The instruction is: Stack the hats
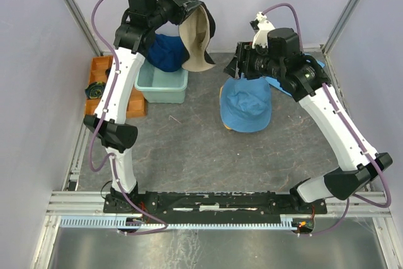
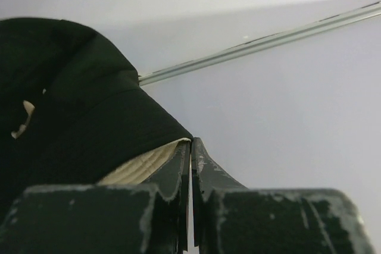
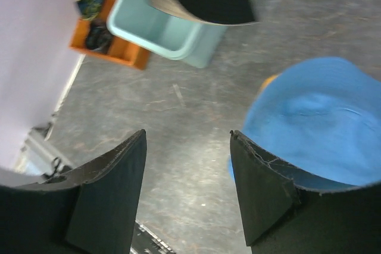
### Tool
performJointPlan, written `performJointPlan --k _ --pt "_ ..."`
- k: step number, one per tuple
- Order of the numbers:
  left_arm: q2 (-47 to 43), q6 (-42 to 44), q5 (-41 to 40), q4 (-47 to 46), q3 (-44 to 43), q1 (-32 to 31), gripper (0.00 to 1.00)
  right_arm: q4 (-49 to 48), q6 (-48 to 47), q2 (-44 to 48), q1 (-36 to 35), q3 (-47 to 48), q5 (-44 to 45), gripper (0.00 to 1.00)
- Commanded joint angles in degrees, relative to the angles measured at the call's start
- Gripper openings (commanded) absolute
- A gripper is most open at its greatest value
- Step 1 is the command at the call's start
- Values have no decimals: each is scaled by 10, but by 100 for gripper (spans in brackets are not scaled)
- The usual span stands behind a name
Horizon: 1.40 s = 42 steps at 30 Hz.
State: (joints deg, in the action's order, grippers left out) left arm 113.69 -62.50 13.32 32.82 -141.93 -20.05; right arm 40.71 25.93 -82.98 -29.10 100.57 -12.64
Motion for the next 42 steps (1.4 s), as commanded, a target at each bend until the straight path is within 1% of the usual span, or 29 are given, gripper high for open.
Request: performJointPlan --k 1,8,18,27,37,42 --pt "-20 -48 34 -64 -17 -5 3 23 -44 6 0 21 121 66" --pt "-24 -63 48 -69 -11 -17 3 -11 -58 -17 -34 17 162 68" --pt "-43 -73 55 -68 5 -31 3 -42 -69 -43 -38 37 189 69" --pt "-49 -77 60 -68 10 -35 3 -59 -59 -87 -43 74 181 69" --pt "-39 -72 56 -71 11 -34 3 -47 -60 -63 -46 88 193 70" --pt "-37 -90 62 -85 12 -39 3 -53 -68 -72 -49 91 206 70"
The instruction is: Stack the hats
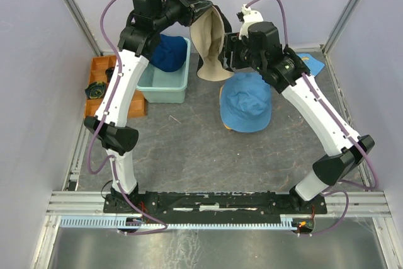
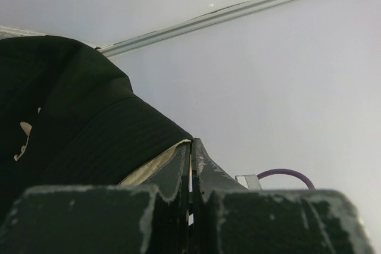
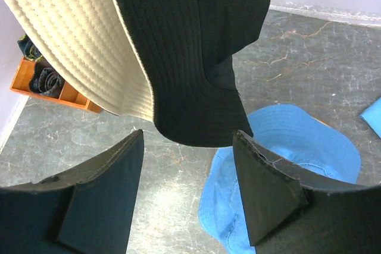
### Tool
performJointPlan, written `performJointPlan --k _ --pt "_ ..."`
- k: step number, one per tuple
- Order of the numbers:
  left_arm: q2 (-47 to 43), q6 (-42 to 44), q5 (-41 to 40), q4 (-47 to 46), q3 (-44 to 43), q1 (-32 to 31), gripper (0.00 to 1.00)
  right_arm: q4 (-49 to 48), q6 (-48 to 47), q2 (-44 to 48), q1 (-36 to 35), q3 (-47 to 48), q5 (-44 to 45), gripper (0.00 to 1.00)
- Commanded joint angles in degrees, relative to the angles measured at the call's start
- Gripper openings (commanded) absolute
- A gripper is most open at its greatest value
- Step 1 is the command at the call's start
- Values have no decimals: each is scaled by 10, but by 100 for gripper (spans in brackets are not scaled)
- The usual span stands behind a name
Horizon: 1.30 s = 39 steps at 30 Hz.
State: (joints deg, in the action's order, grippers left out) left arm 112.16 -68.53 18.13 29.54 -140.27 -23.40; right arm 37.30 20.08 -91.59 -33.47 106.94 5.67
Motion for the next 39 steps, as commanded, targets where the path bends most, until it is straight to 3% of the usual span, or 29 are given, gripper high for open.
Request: performJointPlan --k 1,11,14,16,20,21,30,39 --pt "-23 -32 16 -53 -5 -6 3 -22 -14 9 -6 29 28 70" --pt "-39 -44 24 -57 6 -9 3 -32 -32 -76 -8 106 46 69" --pt "-40 -45 27 -60 7 -8 3 -32 -42 -83 -8 112 67 65" --pt "-41 -41 28 -59 11 -2 3 -30 -57 -78 -8 108 84 48" --pt "-47 -27 30 -59 20 23 3 -31 -92 -61 -4 92 132 5" --pt "-48 -24 33 -59 22 31 3 -33 -100 -59 -2 88 140 0" --pt "-7 21 89 -84 24 66 3 -97 -181 -85 32 79 225 0" --pt "47 102 142 -155 71 53 3 -171 -252 -104 117 38 232 0"
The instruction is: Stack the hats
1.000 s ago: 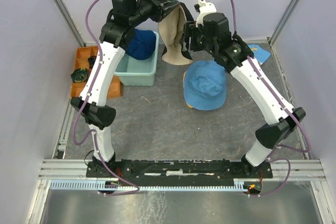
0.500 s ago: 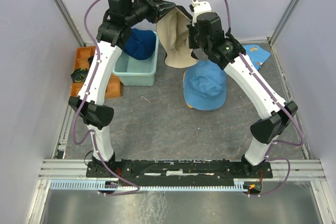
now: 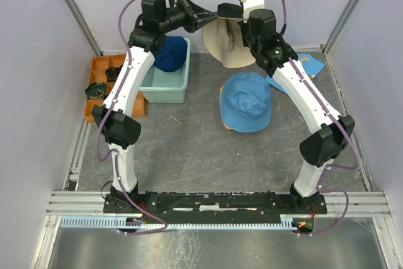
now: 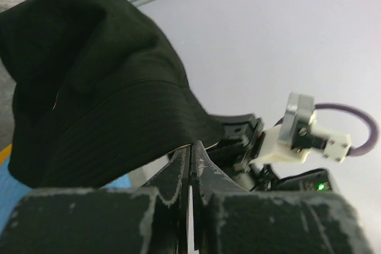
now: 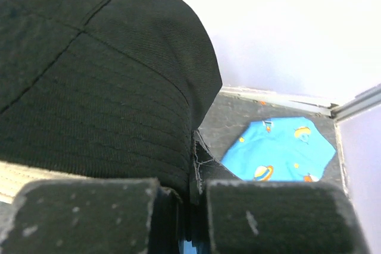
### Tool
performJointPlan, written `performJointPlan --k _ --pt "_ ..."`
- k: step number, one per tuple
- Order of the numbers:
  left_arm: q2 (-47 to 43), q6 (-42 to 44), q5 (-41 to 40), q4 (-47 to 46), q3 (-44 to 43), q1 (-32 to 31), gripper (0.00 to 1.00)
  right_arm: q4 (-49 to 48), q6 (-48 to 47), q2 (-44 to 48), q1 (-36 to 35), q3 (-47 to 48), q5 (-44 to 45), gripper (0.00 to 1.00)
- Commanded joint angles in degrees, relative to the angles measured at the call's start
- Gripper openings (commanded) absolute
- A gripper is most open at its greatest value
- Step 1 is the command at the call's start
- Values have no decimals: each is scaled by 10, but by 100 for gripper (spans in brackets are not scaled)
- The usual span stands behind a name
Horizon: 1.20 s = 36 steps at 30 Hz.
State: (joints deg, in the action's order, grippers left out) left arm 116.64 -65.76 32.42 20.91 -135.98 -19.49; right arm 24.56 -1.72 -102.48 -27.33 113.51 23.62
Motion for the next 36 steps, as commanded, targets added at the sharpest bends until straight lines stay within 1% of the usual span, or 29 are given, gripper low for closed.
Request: performJointPlan --k 1,7,13,19,21,25,27,30,32,34,36 --pt "0 87 -2 -81 44 12 3 -51 -33 9 65 -42 44 0" --pt "-10 158 -2 -129 133 6 3 -82 -43 24 93 -116 22 0" --pt "-24 170 -8 -135 146 4 3 -92 -58 90 97 -198 20 0" --pt "-66 188 -13 -132 166 -6 3 -106 -63 187 98 -288 36 0" --pt "-76 193 -17 -127 171 -9 3 -98 -68 209 98 -301 36 0" --pt "-86 192 -13 -125 176 -17 3 -70 -55 210 98 -293 16 0" --pt "-90 217 -17 -96 167 -27 3 -68 -49 206 98 -289 16 0" --pt "-109 263 -30 -50 172 -42 13 -61 -46 194 98 -269 17 0" --pt "-133 288 -37 -34 192 -53 24 -53 -44 183 98 -247 17 0" --pt "-158 327 -55 -6 209 -67 27 -46 -41 171 97 -225 14 0" --pt "-182 348 -58 6 232 -76 33 -37 -33 161 96 -200 4 0"
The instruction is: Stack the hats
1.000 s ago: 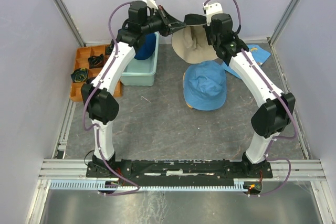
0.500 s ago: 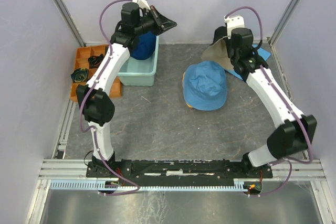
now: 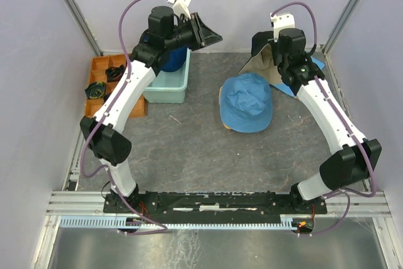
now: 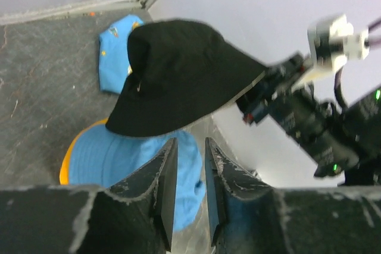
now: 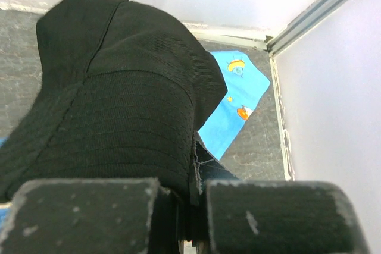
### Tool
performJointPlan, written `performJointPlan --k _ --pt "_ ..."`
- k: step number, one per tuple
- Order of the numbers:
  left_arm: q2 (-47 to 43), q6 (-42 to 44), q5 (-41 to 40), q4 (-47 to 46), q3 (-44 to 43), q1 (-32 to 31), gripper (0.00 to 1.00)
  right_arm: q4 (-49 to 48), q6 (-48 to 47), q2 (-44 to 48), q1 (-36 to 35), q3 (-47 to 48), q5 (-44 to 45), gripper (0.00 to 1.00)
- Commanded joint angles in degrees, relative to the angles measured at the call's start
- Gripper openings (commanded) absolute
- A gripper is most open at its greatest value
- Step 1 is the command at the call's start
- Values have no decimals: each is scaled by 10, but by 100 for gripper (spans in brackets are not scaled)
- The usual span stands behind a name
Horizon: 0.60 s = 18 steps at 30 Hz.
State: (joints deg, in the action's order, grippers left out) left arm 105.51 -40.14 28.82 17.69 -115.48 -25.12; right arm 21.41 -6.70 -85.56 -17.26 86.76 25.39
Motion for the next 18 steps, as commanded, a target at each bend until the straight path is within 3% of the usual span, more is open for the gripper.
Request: performJointPlan --k 1,7,10,11,13,15,18 --pt "-84 97 -23 38 40 -25 34 1 19 -13 -7 77 -13 0" --pt "-146 146 -43 50 95 -71 55 23 14 -28 -33 104 -2 0" --pt "-153 143 -56 36 131 -87 58 24 12 -30 -53 111 9 0" --pt "-154 129 -57 19 147 -88 65 23 13 -31 -60 112 15 0" --pt "-160 83 -59 -28 182 -88 69 22 12 -32 -71 114 21 0" --pt "-164 28 -68 -71 217 -88 81 18 12 -32 -77 114 29 0" --pt "-167 -44 -90 -108 253 -88 85 11 14 -29 -80 111 34 0"
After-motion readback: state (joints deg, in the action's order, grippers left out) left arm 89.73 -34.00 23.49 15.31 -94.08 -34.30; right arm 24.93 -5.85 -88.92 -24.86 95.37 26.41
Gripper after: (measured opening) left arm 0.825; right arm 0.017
